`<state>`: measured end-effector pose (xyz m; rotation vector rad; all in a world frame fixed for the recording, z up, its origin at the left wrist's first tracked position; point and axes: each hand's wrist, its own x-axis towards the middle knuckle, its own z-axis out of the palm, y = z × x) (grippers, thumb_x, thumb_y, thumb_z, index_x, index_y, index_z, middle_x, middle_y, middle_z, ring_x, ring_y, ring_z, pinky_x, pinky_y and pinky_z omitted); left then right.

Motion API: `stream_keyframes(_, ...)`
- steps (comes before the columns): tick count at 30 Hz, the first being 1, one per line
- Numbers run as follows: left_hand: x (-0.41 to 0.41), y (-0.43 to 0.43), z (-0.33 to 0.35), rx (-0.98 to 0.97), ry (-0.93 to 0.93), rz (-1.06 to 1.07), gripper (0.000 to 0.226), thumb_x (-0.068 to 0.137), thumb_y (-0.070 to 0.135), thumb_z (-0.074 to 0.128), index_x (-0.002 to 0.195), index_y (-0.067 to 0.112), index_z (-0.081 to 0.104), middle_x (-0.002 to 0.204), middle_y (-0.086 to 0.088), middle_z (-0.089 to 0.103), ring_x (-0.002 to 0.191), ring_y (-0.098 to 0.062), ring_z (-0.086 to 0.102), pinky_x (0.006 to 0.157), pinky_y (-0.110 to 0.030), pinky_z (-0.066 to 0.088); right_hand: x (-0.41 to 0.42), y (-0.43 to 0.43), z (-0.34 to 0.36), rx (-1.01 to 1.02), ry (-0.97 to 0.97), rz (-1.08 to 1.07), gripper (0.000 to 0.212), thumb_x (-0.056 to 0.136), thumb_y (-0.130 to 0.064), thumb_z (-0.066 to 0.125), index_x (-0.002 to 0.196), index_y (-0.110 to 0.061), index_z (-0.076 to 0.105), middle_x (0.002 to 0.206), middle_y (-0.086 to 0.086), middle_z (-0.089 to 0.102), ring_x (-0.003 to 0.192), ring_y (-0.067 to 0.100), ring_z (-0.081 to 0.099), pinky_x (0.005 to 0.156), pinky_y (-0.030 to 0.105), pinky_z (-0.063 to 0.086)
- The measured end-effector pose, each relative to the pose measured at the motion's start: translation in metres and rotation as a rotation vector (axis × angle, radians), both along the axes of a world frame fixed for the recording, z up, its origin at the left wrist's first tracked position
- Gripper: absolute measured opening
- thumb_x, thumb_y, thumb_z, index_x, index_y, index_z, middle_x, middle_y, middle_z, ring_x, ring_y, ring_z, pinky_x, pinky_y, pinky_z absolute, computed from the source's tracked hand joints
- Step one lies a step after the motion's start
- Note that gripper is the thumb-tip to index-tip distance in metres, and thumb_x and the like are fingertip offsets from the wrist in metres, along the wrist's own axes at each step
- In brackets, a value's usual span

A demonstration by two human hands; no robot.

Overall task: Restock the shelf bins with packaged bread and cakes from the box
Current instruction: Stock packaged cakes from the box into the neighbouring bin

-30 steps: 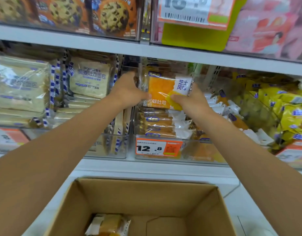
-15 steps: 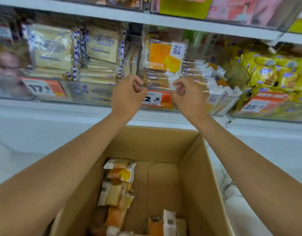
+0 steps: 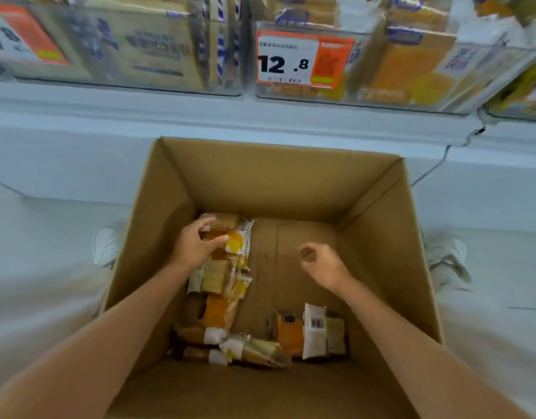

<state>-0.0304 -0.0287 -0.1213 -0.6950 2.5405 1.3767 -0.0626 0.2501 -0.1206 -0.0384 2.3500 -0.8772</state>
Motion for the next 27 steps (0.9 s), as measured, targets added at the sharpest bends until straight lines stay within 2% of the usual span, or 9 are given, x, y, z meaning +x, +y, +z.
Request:
stream_keyframes(3,-0.021,-0.008,-0.034,-0.046,-0.028,-0.044,0.058,0.079,0.017,0.082,0.132,0.015,0.06,0.129,0.001,0.058,0.122,-0.019,0.054,0.095,-0.029,0.046,-0.009,-0.008,-0.026,-0.034,-0.025,-0.059,0.029,0.092,-0.005,0.061,0.118,-0.018,0.062,0.112,-0.004,0.058,0.106,0.01,0.054,0.09,0.023,0.045)
stream_keyframes(7,-0.041,-0.017,-0.068,-0.562,-0.063,-0.372,0.065,0.082,0.011,0.075,0.142,0.02,0.051,0.145,-0.004,0.051,0.134,-0.025,0.041,0.109,-0.039,0.036,-0.019,-0.023,-0.044,-0.054,-0.028,-0.083,0.024,0.091,-0.006,0.062,0.111,-0.019,0.063,0.105,-0.003,0.061,0.102,0.013,0.059,0.093,0.03,0.05)
stream_keyframes(11,-0.05,-0.018,-0.068,-0.876,-0.086,-0.512,0.039,0.085,0.004,0.059,0.119,0.024,0.064,0.117,-0.004,0.067,0.113,-0.025,0.054,0.096,-0.038,0.038,-0.027,-0.037,-0.044,-0.081,-0.036,-0.092,0.025,0.092,-0.007,0.061,0.114,-0.018,0.064,0.104,-0.006,0.06,0.1,0.01,0.058,0.091,0.027,0.049)
stream_keyframes(13,-0.053,-0.016,-0.065,-0.874,-0.102,-0.513,0.032,0.084,0.003,0.058,0.108,0.023,0.066,0.11,-0.004,0.067,0.111,-0.025,0.053,0.095,-0.038,0.038,-0.032,-0.041,-0.04,-0.101,-0.036,-0.102,0.025,0.091,-0.007,0.062,0.114,-0.016,0.064,0.105,-0.003,0.061,0.098,0.011,0.058,0.089,0.027,0.05)
stream_keyframes(18,-0.056,-0.013,-0.066,-0.73,-0.286,-0.678,0.07,0.088,0.013,0.067,0.149,0.021,0.035,0.153,-0.008,0.038,0.139,-0.029,0.039,0.109,-0.039,0.036,-0.038,-0.049,-0.029,-0.126,-0.035,-0.135,0.023,0.09,0.001,0.059,0.106,-0.014,0.065,0.1,0.001,0.061,0.092,0.016,0.059,0.083,0.029,0.05)
stream_keyframes(21,-0.06,-0.016,-0.055,-0.841,-0.272,-0.687,0.043,0.093,0.008,0.054,0.133,0.022,0.053,0.127,-0.009,0.062,0.113,-0.028,0.061,0.091,-0.034,0.049,-0.04,-0.048,-0.027,-0.143,-0.036,-0.156,0.023,0.09,0.003,0.057,0.101,-0.016,0.063,0.094,-0.001,0.059,0.087,0.014,0.057,0.077,0.025,0.048)
stream_keyframes(23,-0.057,-0.016,-0.045,-0.788,-0.217,-0.618,0.032,0.095,0.013,0.053,0.124,0.023,0.061,0.117,-0.008,0.067,0.106,-0.029,0.064,0.089,-0.034,0.051,-0.04,-0.045,-0.019,-0.153,-0.026,-0.146,0.024,0.09,0.003,0.057,0.104,-0.015,0.062,0.097,-0.001,0.058,0.085,0.01,0.055,0.076,0.024,0.044)
stream_keyframes(25,-0.058,-0.014,-0.03,-0.57,-0.177,-0.528,0.027,0.095,0.021,0.06,0.121,0.025,0.065,0.115,-0.003,0.069,0.104,-0.026,0.064,0.091,-0.039,0.052,-0.039,-0.042,-0.008,-0.155,0.013,-0.077,0.04,0.089,-0.002,0.063,0.125,-0.019,0.057,0.116,-0.001,0.057,0.1,0.009,0.054,0.084,0.022,0.042)
stream_keyframes(27,-0.059,-0.006,-0.004,-0.287,-0.184,-0.544,0.025,0.096,0.021,0.06,0.12,0.022,0.068,0.113,0.001,0.068,0.103,-0.02,0.063,0.092,-0.04,0.052,-0.039,-0.045,0.006,-0.184,0.04,0.048,0.075,0.083,-0.014,0.075,0.146,-0.03,0.037,0.143,-0.005,0.044,0.13,0.009,0.038,0.102,0.023,0.033)
